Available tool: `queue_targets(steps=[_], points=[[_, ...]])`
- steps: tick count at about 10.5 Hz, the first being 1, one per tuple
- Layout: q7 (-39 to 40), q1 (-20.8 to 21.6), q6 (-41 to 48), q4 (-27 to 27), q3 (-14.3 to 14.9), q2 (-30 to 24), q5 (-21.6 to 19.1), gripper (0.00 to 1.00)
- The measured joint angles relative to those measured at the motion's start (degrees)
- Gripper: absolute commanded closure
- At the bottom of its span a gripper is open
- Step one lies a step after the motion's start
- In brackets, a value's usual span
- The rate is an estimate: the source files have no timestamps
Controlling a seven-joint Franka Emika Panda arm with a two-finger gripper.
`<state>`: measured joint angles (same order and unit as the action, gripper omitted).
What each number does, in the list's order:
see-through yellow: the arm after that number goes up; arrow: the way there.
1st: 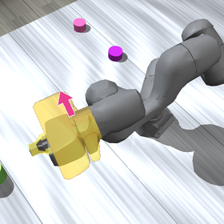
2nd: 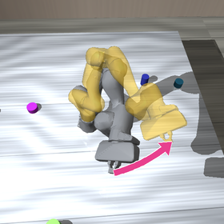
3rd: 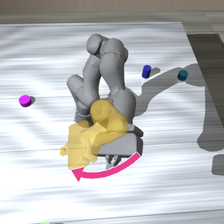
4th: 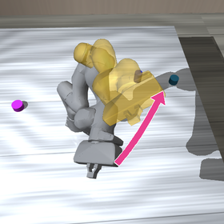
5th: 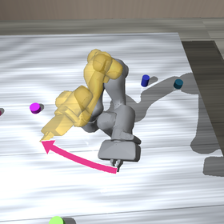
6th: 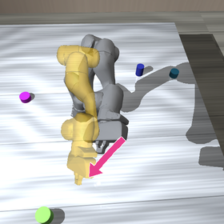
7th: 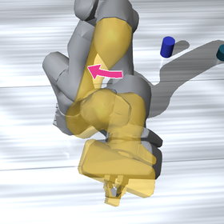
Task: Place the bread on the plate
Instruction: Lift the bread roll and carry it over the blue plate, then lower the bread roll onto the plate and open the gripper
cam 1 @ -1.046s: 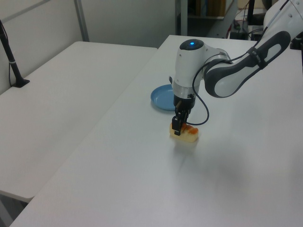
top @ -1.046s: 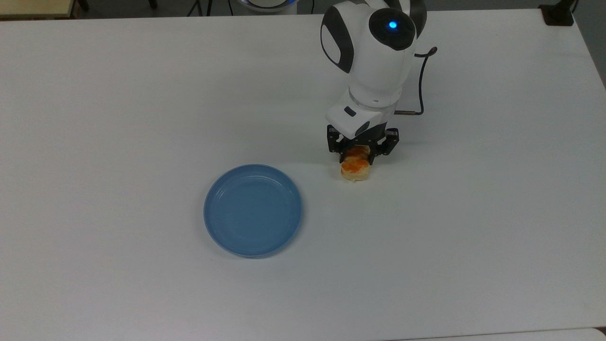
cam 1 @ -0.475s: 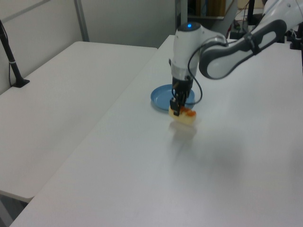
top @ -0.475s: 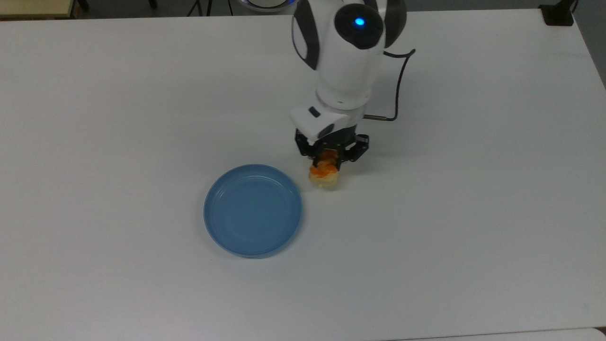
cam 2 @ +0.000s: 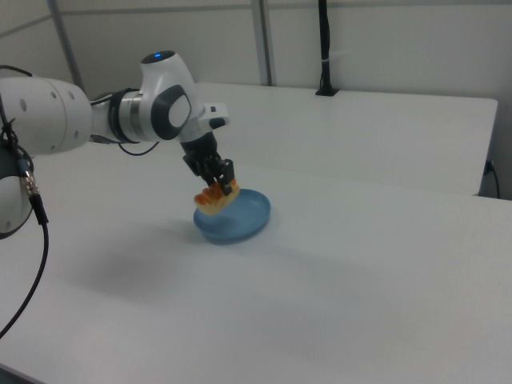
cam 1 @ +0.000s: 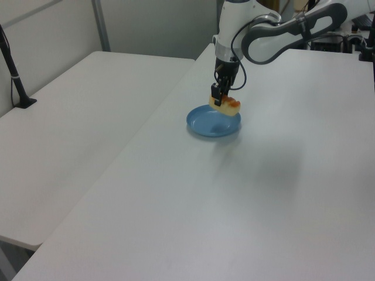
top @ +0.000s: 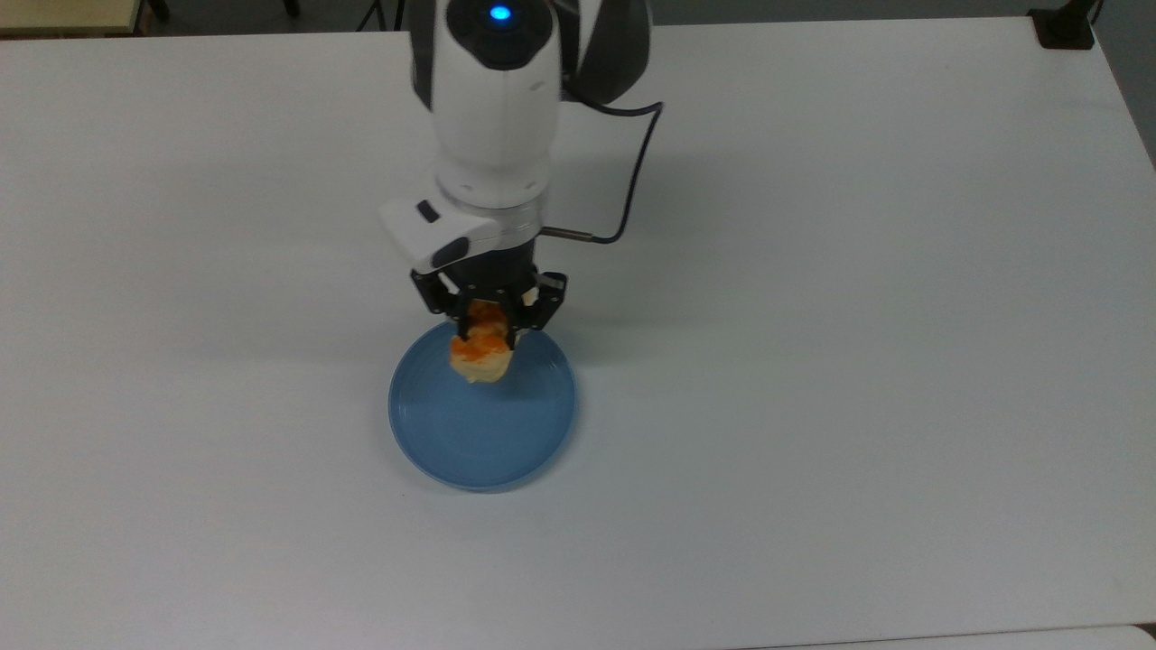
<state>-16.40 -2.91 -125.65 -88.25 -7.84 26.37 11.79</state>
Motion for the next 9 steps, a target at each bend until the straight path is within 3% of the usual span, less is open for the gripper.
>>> queue_targets(steps=[2, 3, 4, 6, 9], points=[[0.4, -1.4, -0.9, 3.0, 0.1, 3.3, 0.0, 0.53], [0.4, -1.3, -3.0, 4.1, 0.1, 5.6, 0.0, 0.45], [0.4, -1.2, -4.6, 4.8, 0.1, 7.6, 0.0, 0.35], [0.3, -1.0, -5.6, 5.5, 0.0, 10.2, 0.0, 0.0], [0.3, -0.8, -5.7, 6.0, 0.0, 10.8, 0.0, 0.0]])
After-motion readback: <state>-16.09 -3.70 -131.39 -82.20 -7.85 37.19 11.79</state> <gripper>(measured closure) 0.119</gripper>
